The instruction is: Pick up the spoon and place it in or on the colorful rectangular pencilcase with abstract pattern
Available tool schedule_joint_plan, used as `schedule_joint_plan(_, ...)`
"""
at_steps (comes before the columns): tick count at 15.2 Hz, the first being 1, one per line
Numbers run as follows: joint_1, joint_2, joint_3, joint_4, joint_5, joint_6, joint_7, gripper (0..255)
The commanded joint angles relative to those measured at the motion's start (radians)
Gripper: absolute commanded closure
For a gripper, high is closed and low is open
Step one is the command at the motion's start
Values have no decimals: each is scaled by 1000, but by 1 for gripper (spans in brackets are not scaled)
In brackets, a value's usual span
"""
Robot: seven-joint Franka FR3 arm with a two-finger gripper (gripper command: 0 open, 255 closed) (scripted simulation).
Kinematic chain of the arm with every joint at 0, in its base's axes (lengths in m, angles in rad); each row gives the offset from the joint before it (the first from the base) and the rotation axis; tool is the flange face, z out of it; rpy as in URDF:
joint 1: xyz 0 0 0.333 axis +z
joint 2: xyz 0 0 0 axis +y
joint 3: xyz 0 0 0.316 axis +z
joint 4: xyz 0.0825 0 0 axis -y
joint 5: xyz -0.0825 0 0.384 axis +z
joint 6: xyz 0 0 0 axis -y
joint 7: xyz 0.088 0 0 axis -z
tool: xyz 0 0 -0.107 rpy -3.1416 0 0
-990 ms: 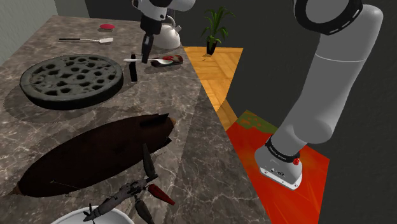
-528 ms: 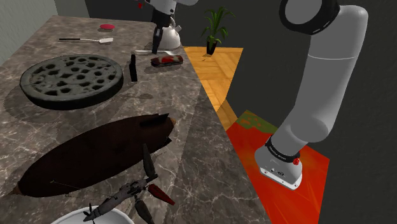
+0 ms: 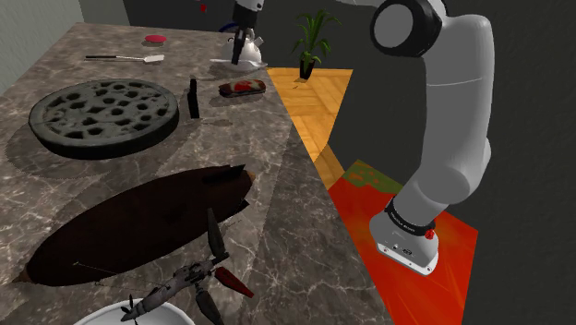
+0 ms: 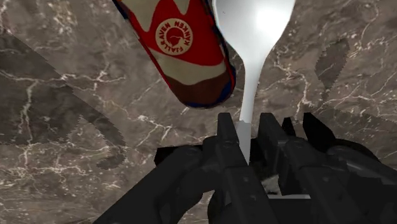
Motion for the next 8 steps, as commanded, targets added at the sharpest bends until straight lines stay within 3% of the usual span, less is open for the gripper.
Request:
schedule_joint_plan(1, -30, 76, -7, 124, 1, -57, -27, 255)
schedule_joint_plan(8, -29, 72, -7, 23, 6, 37, -48, 255)
